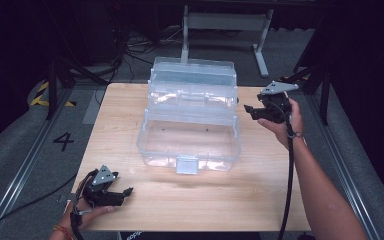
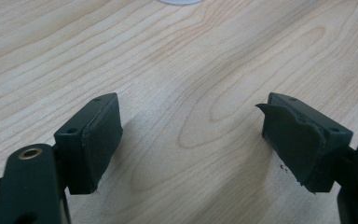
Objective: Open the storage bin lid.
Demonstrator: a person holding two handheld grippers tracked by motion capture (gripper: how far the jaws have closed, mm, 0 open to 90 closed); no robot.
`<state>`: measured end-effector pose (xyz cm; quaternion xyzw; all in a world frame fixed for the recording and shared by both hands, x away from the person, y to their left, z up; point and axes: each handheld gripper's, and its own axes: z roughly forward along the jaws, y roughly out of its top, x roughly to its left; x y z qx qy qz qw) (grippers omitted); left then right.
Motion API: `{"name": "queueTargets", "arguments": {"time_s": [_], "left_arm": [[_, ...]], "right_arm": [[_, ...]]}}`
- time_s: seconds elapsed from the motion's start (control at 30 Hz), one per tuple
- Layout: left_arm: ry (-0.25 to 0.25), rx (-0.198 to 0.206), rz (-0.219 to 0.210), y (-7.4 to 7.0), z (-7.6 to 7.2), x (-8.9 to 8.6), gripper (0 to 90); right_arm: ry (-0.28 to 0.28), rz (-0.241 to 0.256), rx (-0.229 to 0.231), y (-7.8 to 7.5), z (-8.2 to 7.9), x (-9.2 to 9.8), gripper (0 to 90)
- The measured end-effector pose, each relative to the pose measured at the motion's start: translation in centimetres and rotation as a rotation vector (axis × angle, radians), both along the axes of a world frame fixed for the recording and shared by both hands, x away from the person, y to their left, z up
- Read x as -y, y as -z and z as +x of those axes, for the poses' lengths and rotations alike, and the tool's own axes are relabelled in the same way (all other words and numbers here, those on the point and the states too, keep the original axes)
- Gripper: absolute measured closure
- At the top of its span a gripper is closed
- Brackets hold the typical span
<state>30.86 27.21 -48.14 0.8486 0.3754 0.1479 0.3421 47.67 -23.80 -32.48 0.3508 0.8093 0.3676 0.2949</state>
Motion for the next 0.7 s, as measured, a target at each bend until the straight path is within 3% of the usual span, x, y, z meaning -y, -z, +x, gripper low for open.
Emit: {"name": "queueTargets", "arguments": {"time_s": [0.13, 0.27, 0.37, 0.47, 0.53, 0.63, 0.7], "left_arm": [[0.000, 0.000, 0.000, 0.0, 0.0, 0.0, 20.4], [0.000, 0.000, 0.000, 0.0, 0.0, 0.0, 20.3], [0.000, 0.000, 0.000, 0.0, 0.0, 0.0, 20.3], [0.000, -0.002, -0.001, 0.0, 0.0, 0.0, 20.3], [0.000, -0.002, -0.001, 0.0, 0.0, 0.0, 20.4], [0.000, -0.009, 0.001, 0.0, 0.0, 0.0, 20.2], [0.001, -0.009, 0.001, 0.0, 0.0, 0.0, 20.1]], "right_arm": [[-0.028, 0.008, -0.025, 0.4, -0.9, 0.6, 37.7], [-0.038, -0.022, -0.005, 0.9, -2.1, 1.2, 37.7], [-0.035, -0.020, 0.002, 1.3, -2.7, 1.7, 37.7], [-0.040, -0.001, -0.020, 1.6, -3.2, 2.4, 37.6], [-0.038, -0.020, -0.008, 1.9, -3.6, 2.6, 37.6], [-0.050, -0.012, -0.032, 2.5, -4.2, 2.9, 37.6], [-0.054, -0.038, -0.022, 3.1, -4.8, 3.0, 37.5]]}}
